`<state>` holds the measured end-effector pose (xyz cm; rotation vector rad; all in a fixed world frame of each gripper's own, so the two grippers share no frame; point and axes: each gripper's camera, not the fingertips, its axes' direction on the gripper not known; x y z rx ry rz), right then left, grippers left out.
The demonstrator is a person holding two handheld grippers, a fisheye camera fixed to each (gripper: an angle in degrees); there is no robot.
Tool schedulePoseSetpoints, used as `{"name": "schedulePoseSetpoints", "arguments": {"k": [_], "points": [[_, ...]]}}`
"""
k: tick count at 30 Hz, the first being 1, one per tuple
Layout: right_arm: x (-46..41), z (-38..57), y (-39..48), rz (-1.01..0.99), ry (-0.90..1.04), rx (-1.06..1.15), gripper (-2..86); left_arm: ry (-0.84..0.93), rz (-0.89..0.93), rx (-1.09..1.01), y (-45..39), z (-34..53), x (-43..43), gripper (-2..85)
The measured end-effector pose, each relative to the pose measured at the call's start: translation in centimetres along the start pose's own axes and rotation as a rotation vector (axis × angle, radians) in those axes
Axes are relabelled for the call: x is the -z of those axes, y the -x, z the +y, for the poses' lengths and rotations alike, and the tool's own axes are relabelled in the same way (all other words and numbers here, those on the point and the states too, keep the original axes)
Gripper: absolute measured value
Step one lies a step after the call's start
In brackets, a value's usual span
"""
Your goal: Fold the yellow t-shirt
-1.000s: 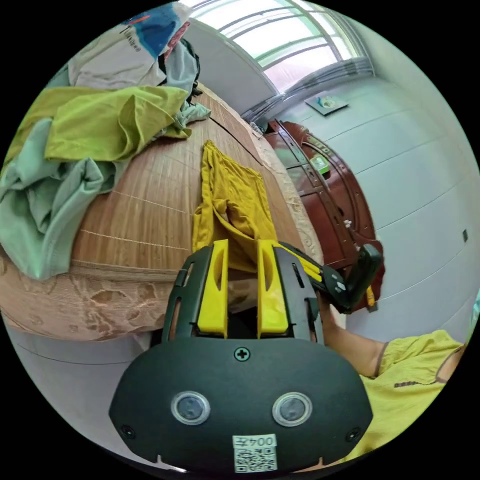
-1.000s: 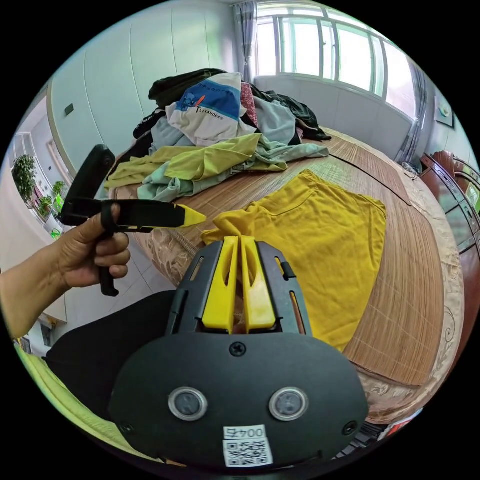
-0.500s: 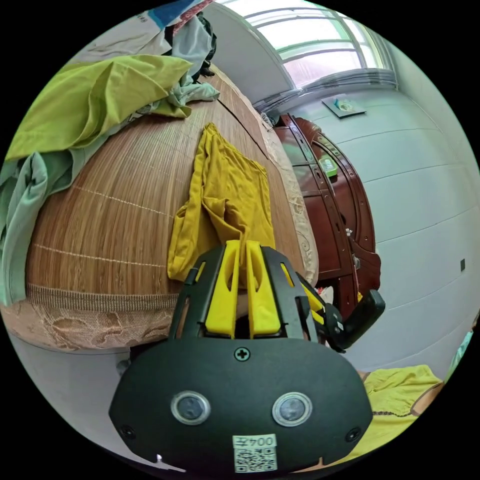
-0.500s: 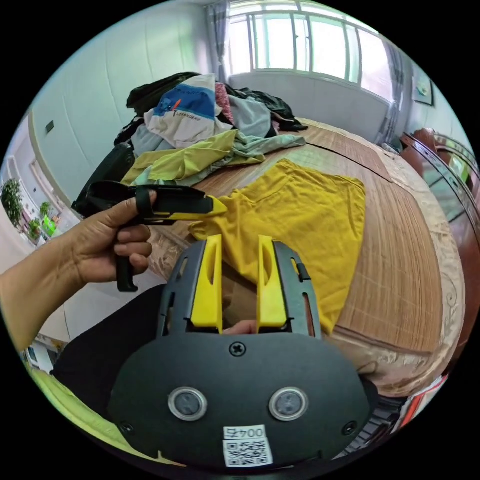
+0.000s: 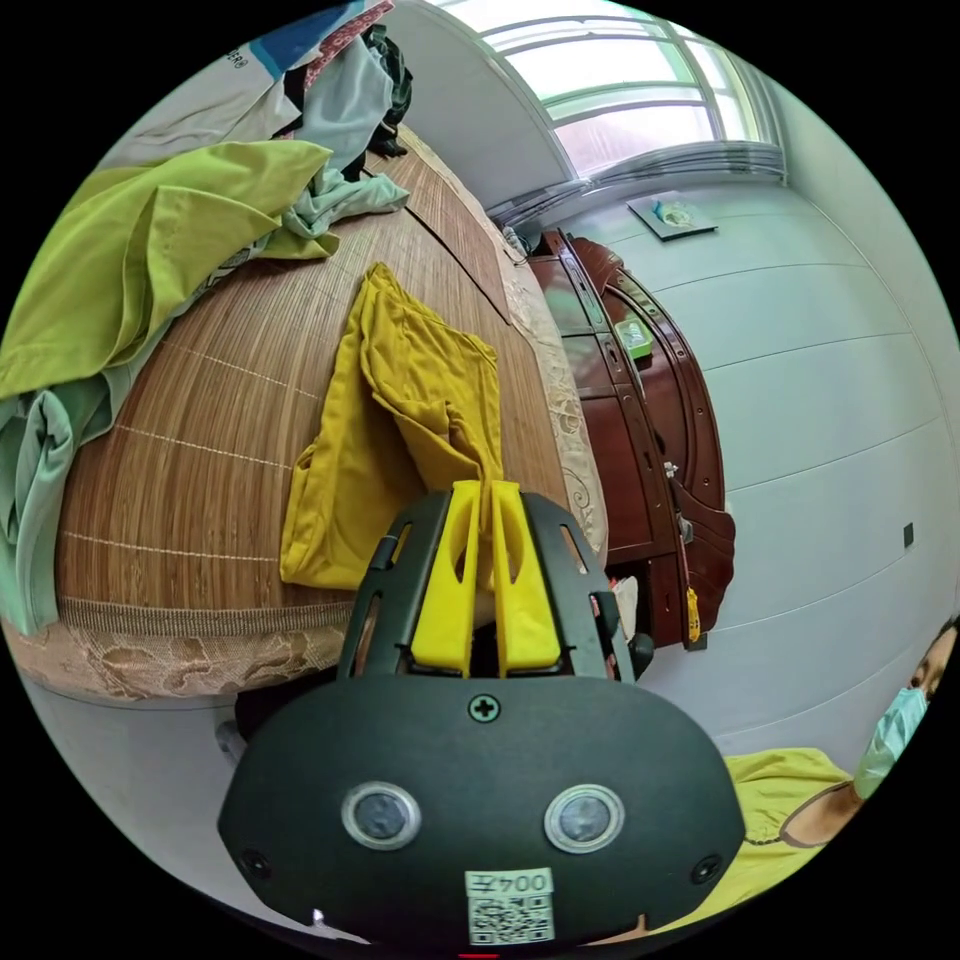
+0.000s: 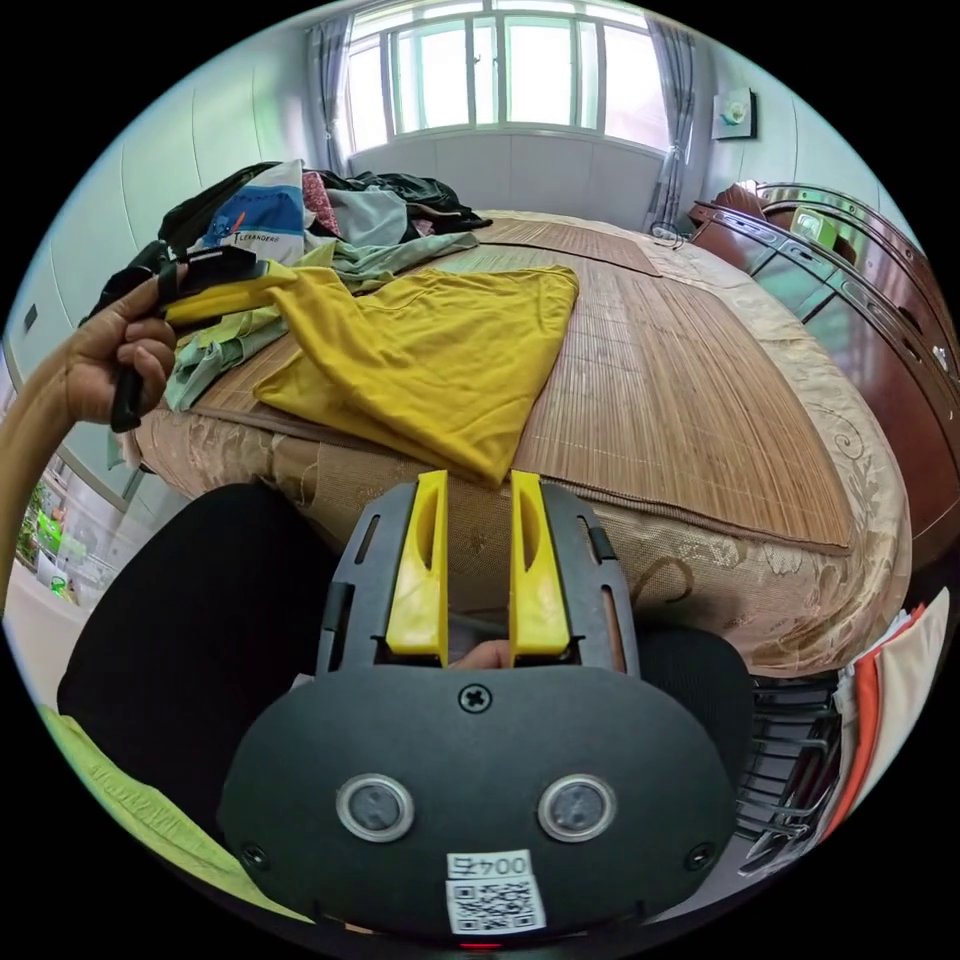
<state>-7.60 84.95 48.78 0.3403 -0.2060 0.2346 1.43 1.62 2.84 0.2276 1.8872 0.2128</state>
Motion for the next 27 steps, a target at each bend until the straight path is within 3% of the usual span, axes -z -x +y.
{"name": "schedulePoseSetpoints", "arguments": {"k": [18,22,27], "points": [[3.1,-4.6,-0.9,0.034,-0.012,0.01,2.0,-0.013,-0.031,-0.069,-2.6,-2.3,3.3,2.1],[3.1,-5.7,-1.2,0.051,0.042,0.051,1.7,0.007,-0.108,-0.089,0.5,-1.6,4.2,2.0],[3.0,-6.2,-2.0,0.046,0.077,0.044,1.7,0.008,-0.081,0.016,6.4,1.2,3.5,1.9]]}}
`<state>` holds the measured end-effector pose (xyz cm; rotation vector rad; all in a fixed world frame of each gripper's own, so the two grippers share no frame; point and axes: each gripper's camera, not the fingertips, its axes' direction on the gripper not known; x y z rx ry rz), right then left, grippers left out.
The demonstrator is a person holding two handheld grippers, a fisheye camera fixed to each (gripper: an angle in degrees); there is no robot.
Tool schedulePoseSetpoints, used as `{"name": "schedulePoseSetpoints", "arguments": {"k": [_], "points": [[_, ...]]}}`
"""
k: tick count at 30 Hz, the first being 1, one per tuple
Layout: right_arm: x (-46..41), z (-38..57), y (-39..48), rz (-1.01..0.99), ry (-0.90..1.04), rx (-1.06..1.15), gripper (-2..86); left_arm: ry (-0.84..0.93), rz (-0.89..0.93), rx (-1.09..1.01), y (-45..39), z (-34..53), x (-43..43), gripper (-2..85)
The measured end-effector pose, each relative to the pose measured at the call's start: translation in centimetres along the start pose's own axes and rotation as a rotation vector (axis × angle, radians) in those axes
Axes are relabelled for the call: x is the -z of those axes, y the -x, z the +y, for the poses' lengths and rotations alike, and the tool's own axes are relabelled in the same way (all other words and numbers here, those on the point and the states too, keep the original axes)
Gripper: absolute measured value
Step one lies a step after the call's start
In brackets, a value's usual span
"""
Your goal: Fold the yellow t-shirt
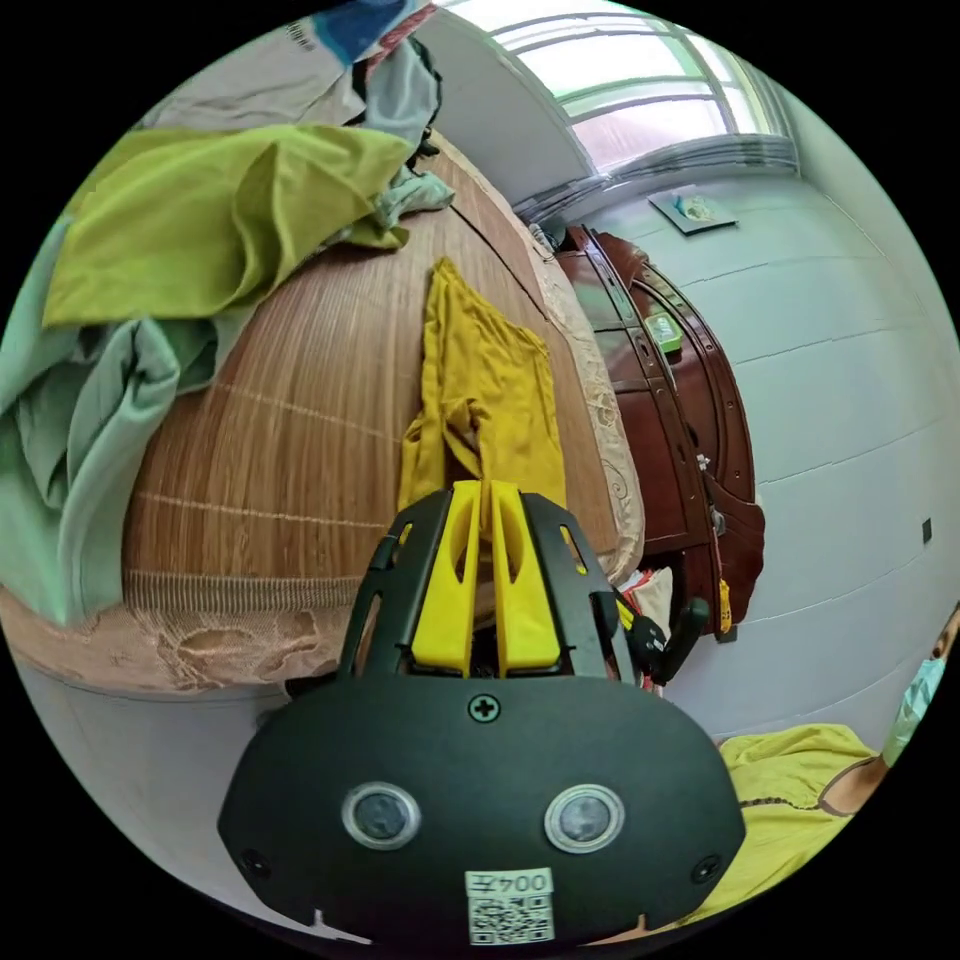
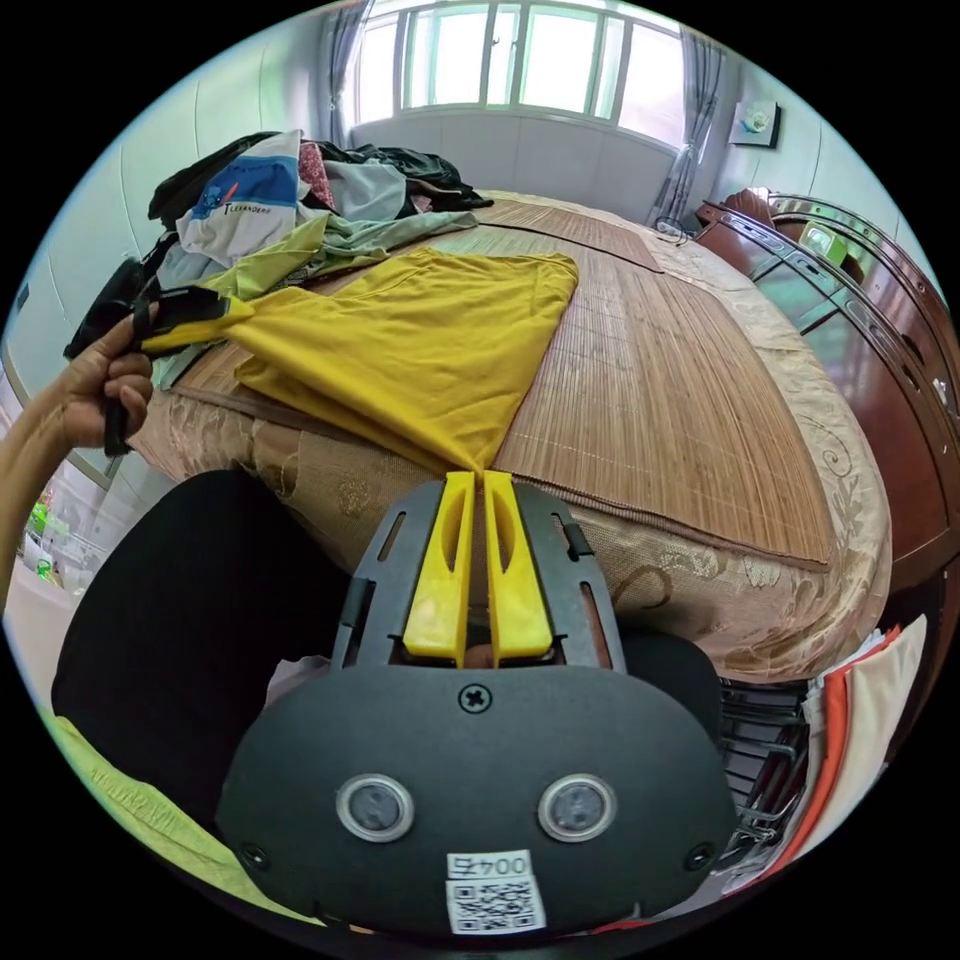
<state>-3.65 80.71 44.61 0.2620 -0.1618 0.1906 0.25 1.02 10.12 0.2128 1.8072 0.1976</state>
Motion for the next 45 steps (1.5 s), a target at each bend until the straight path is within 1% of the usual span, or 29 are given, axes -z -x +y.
{"name": "schedulePoseSetpoints", "arguments": {"k": [4,7,9,13,15,17,19,20,21,22,23,24,25,26,28,29,30,32,37,40,41,43,45], "points": [[0.7,-0.9,-0.9,0.003,0.014,0.021,1.7,-0.005,0.042,0.05,3.5,1.6,-1.0,1.7],[1.2,-1.4,-1.8,0.005,0.014,0.027,2.1,-0.047,0.181,0.097,5.8,2.4,-1.3,1.6],[1.6,-1.8,-2.2,0.012,0.019,0.04,2.7,-0.063,0.208,0.101,6.1,2.8,-1.3,1.6],[2.9,-2.8,-5.1,-0.049,0.056,0.011,6.2,-0.202,0.248,0.108,6.6,4.4,1.3,1.3],[3.9,-2.8,-7.1,-0.099,0.063,-0.023,7.9,-0.262,0.186,0.117,6.4,5.3,3.1,1.0],[5.3,-2.7,-9.3,-0.163,0.044,-0.064,8.7,-0.317,0.066,0.023,4.0,6.1,4.4,0.6],[6.6,-2.9,-12.2,-0.267,0.028,-0.116,8.8,-0.312,0.004,-0.088,1.3,6.0,3.6,0.4],[6.7,-3.0,-12.9,-0.298,0.029,-0.129,8.3,-0.29,-0.019,-0.182,-0.7,5.8,2.3,0.4],[6.8,-3.4,-14.5,-0.375,0.034,-0.16,7.2,-0.273,-0.033,-0.231,-1.8,5.6,1.5,0.4],[6.7,-3.8,-16.1,-0.454,0.033,-0.201,6.6,-0.224,-0.078,-0.335,-3.9,5.3,-0.5,0.3],[6.6,-4.0,-17.0,-0.491,0.033,-0.227,6.3,-0.147,-0.159,-0.427,-5.8,5.1,-3.1,0.3],[6.2,-4.4,-18.7,-0.566,0.038,-0.278,6.2,-0.107,-0.208,-0.46,-6.5,5.0,-4.4,0.3],[5.7,-4.9,-20.2,-0.63,0.045,-0.321,6.1,-0.05,-0.305,-0.503,-7.5,4.9,-6.8,0.3],[5.4,-5.1,-20.9,-0.654,0.049,-0.343,6.0,-0.018,-0.391,-0.536,-7.9,4.9,-8.6,0.2],[4.5,-5.7,-23.2,-0.734,0.061,-0.401,5.8,-0.019,-0.5,-0.517,-7.6,4.7,-10.1,0.2],[4.3,-5.9,-23.7,-0.754,0.066,-0.412,5.7,-0.037,-0.527,-0.485,-6.8,4.7,-10.4,0.2],[3.8,-6.1,-24.4,-0.788,0.084,-0.429,5.5,-0.041,-0.525,-0.463,-6.3,4.6,-10.5,0.2],[3.3,-6.3,-25.1,-0.818,0.108,-0.443,5.2,-0.05,-0.454,-0.369,-3.7,4.8,-10.7,0.1],[2.5,-6.0,-26.7,-0.938,0.118,-0.506,3.9,-0.118,-0.325,-0.279,-0.7,6.0,-10.7,0.1],[2.3,-6.6,-27.1,-0.958,0.139,-0.525,2.8,-0.097,-0.336,-0.287,-0.6,5.7,-11.0,0.1],[2.5,-6.7,-27.3,-0.947,0.137,-0.534,2.6,-0.085,-0.341,-0.293,-0.5,5.6,-11.1,0.1],[4.6,-7.6,-27.6,-0.824,0.096,-0.511,1.9,-0.069,-0.342,-0.303,-0.4,5.5,-11.1,0.1],[4.8,-8.4,-27.2,-0.747,0.139,-0.45,1.8,-0.066,-0.343,-0.314,-0.2,5.5,-11.2,0.1]]}}
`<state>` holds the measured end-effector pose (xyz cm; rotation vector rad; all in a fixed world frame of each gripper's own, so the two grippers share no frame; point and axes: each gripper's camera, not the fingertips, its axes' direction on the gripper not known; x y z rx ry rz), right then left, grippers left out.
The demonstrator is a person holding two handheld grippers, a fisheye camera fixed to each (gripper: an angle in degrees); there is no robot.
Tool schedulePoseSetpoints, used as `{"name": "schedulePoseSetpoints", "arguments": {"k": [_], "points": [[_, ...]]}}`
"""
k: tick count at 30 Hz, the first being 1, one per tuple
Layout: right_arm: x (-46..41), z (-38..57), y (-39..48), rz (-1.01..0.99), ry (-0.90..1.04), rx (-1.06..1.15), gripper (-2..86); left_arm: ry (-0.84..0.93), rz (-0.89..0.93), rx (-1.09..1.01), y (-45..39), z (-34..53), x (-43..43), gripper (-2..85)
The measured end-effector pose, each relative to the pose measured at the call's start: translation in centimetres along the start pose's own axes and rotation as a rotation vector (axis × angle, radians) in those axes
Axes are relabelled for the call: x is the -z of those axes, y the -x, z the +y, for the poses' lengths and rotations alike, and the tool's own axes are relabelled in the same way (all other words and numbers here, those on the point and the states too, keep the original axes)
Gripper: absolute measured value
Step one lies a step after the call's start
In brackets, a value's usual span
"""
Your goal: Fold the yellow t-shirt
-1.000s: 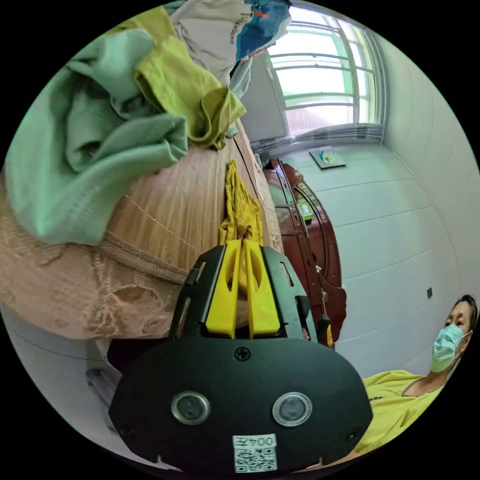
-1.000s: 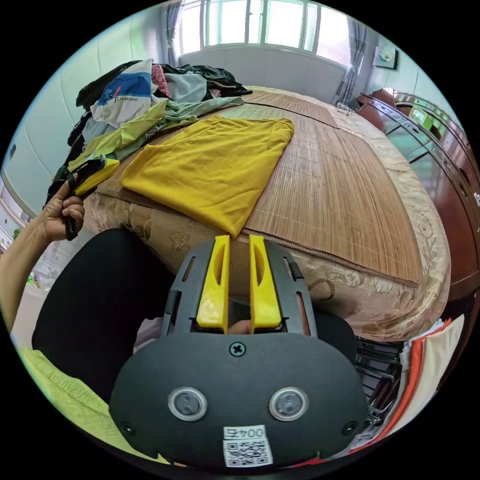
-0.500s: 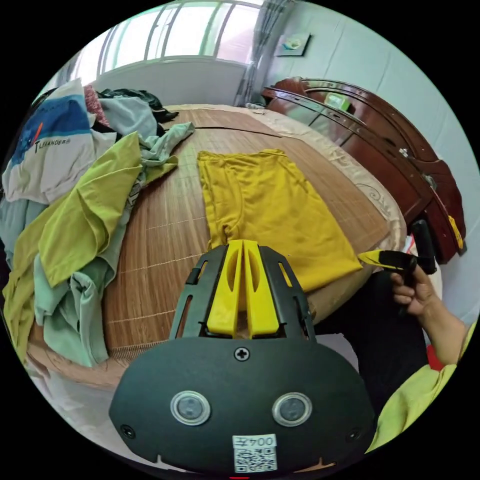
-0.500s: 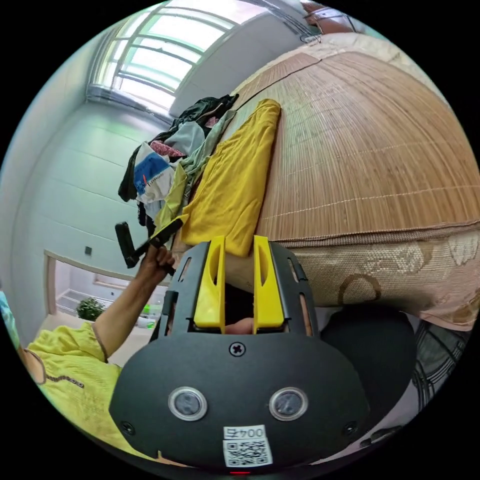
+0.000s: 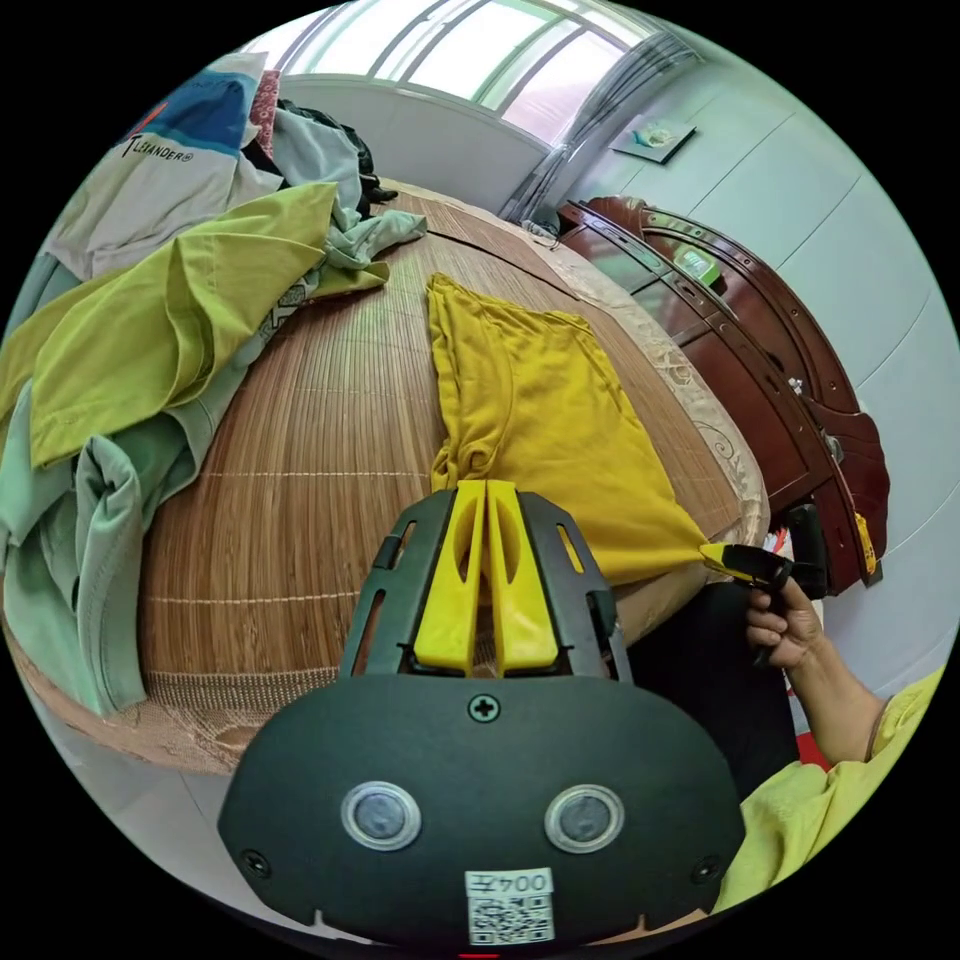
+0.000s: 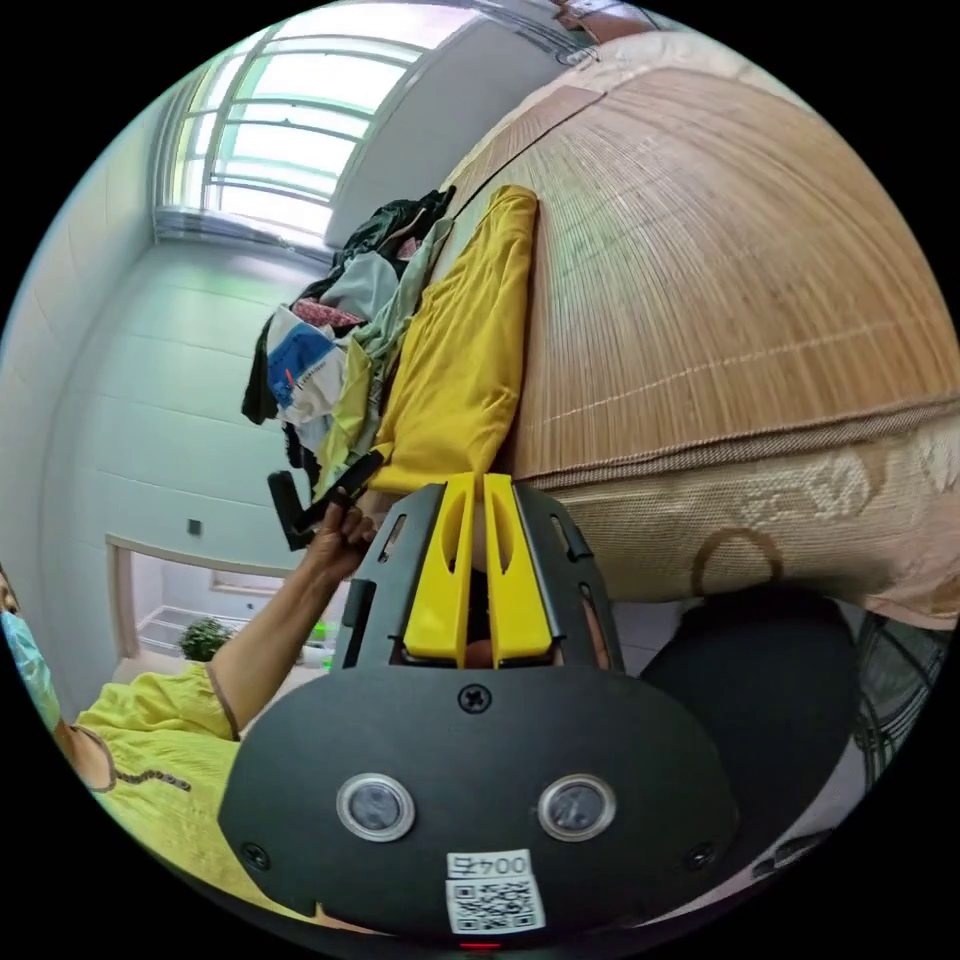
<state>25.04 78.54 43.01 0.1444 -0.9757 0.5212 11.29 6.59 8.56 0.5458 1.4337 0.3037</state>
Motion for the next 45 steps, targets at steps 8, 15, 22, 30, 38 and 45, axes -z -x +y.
{"name": "schedulePoseSetpoints", "arguments": {"k": [8,15,22,30,38,45], "points": [[0.4,-0.2,1.5,0.06,0.013,0.034,4.1,-0.092,0.079,0.059,2.7,0.1,4.8,1.4],[1.1,0.7,1.6,0.005,-0.057,0.048,8.2,0.029,0.224,0.089,6.6,3.0,5.3,8.4],[-3.1,-0.6,1.3,-0.004,-0.014,0.011,8.4,0.007,0.232,0.06,6.7,3.2,4.2,10.7],[-6.8,-0.9,1.2,-0.076,-0.013,-0.024,6.1,0.043,0.21,0.115,6.6,2.4,1.8,6.6],[-9.9,-0.4,3.9,0.127,0.026,0.075,2.3,0.034,0.126,0.112,5.8,3.3,0.5,2.8],[-9.2,-0.4,7.2,0.324,-0.032,0.174,3.0,-0.047,0.007,0.062,5.1,2.5,3.2,1.8]]}}
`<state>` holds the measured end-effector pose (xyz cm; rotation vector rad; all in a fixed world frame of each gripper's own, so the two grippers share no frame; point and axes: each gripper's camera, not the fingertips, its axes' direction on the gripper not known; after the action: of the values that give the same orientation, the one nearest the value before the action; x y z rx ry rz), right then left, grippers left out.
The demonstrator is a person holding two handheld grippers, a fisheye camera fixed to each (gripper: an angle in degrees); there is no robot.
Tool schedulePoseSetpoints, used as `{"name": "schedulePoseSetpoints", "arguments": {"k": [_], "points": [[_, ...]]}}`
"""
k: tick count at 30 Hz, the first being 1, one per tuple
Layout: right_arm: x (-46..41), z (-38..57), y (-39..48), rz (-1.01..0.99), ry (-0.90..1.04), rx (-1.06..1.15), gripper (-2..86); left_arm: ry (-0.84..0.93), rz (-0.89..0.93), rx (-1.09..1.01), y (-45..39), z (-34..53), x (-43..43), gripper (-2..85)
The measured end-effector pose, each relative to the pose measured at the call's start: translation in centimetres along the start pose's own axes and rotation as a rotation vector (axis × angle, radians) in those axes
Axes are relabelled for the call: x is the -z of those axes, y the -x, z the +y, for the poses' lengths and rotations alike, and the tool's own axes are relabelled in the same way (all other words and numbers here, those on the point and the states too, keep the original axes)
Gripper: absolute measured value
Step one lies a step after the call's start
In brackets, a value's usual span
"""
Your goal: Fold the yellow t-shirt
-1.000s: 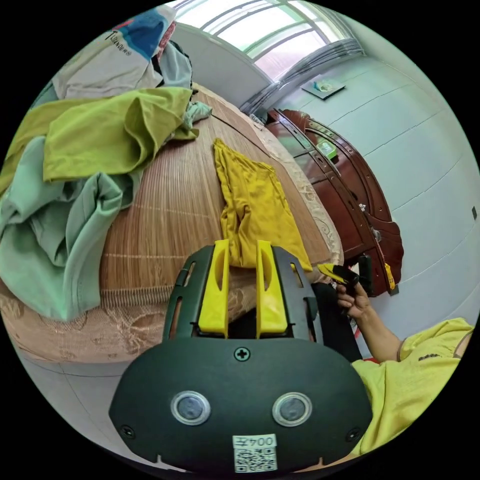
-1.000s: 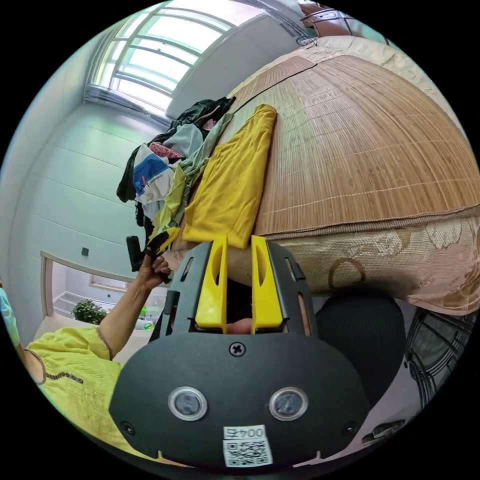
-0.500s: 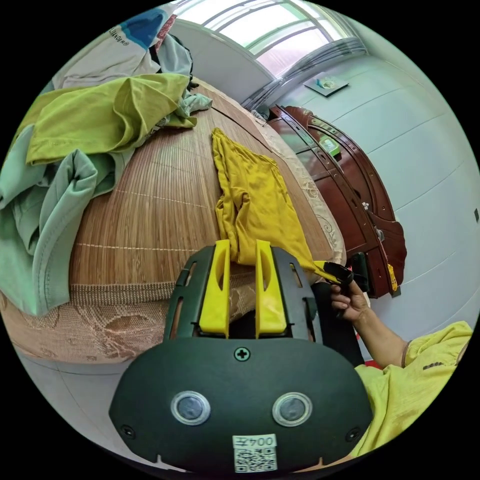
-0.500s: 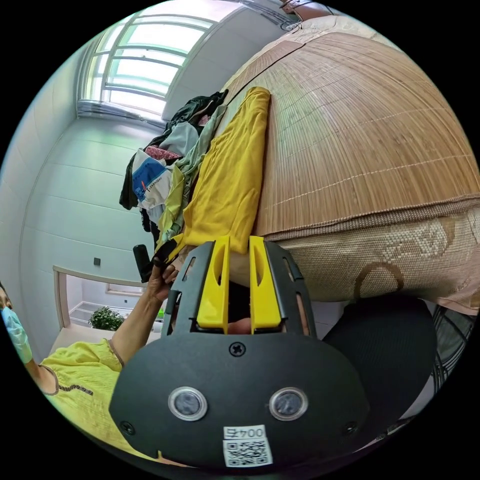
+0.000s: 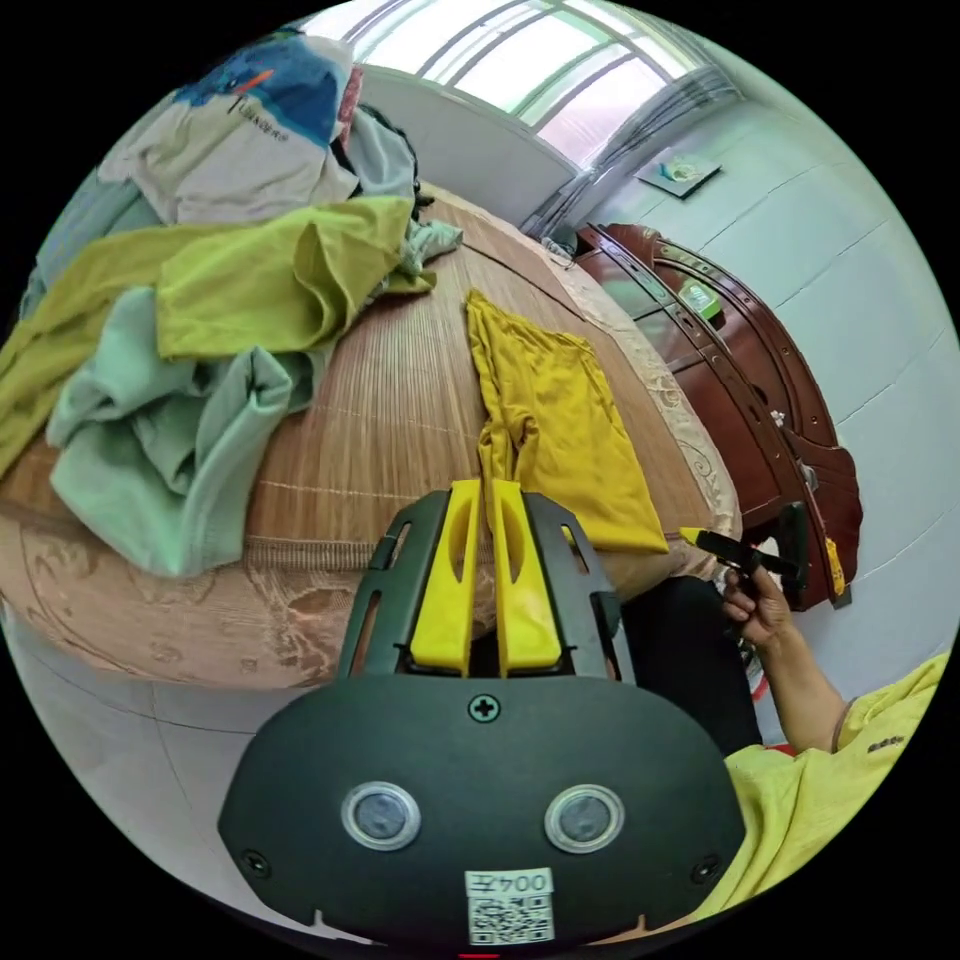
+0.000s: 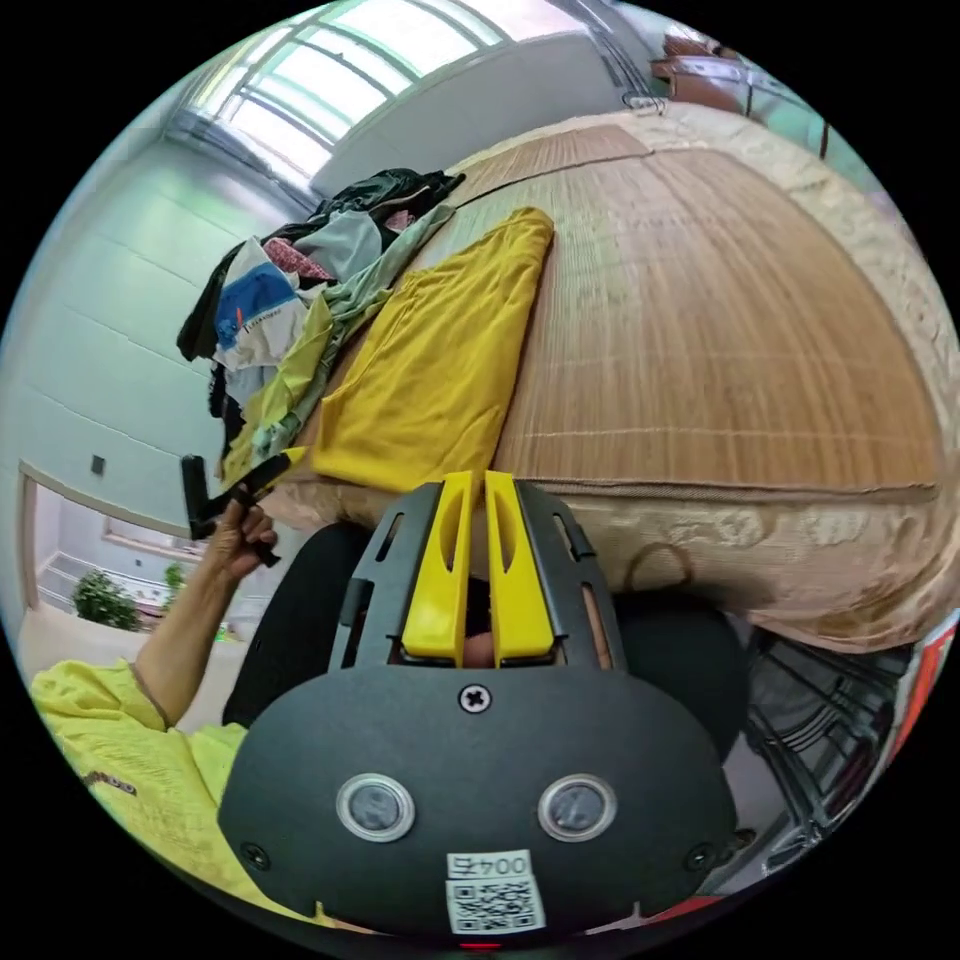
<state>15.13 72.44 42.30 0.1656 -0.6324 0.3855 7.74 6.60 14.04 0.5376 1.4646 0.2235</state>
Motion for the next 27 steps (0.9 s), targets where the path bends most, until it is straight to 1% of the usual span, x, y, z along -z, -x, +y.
{"name": "schedulePoseSetpoints", "arguments": {"k": [3,5,6,9,10,11,13,14,16,18,20,23,25,26,27], "points": [[-0.7,-1.0,2.1,0.104,-0.019,0.085,0.6,0.024,-0.023,-0.161,-3.8,-1.6,-1.4,0.9],[-2.1,-1.8,3.5,0.181,-0.004,0.132,-0.1,0.099,-0.068,-0.293,-7.2,-2.9,-4.5,0.5],[-3.4,-2.2,4.6,0.244,0.019,0.177,-0.4,0.123,-0.086,-0.317,-7.8,-3.2,-5.4,0.5],[-6.9,-2.8,6.9,0.404,0.082,0.308,-0.7,0.243,-0.234,-0.428,-10.2,-3.9,-9.8,0.3],[-8.4,-2.8,7.3,0.456,0.124,0.355,-0.7,0.316,-0.287,-0.474,-10.8,-3.8,-11.7,0.3],[-9.0,-2.8,7.5,0.476,0.138,0.374,-0.7,0.343,-0.317,-0.507,-11.3,-3.5,-12.9,0.2],[-9.8,-2.5,7.8,0.533,0.112,0.443,-0.8,0.323,-0.353,-0.539,-11.8,-3.3,-13.4,0.2],[-9.8,-2.5,7.7,0.538,0.111,0.439,-0.8,0.304,-0.365,-0.536,-11.8,-3.1,-13.7,0.2],[-9.5,-2.5,6.8,0.527,0.082,0.397,-0.6,0.263,-0.364,-0.535,-11.4,-2.8,-14.1,0.2],[-9.2,-2.5,6.0,0.519,0.069,0.417,-0.5,0.248,-0.34,-0.515,-10.7,-3.1,-14.3,0.2],[-8.3,-2.9,4.6,0.479,0.061,0.4,-0.3,0.252,-0.264,-0.43,-9.0,-4.4,-14.4,0.4],[-5.5,-4.4,1.1,0.329,0.043,0.341,0.9,0.268,-0.174,-0.398,-7.2,-6.1,-14.2,0.9],[-1.5,-6.4,-2.3,0.187,-0.057,0.278,5.6,0.289,-0.119,-0.342,-6.1,-8.0,-13.8,1.6],[-0.4,-7.1,-3.2,0.145,-0.095,0.259,6.8,0.274,-0.097,-0.309,-5.4,-9.5,-13.2,2.7],[1.6,-8.6,-5.4,0.052,-0.174,0.212,8.6,0.252,-0.085,-0.307,-5.2,-10.3,-12.8,3.5]]}}
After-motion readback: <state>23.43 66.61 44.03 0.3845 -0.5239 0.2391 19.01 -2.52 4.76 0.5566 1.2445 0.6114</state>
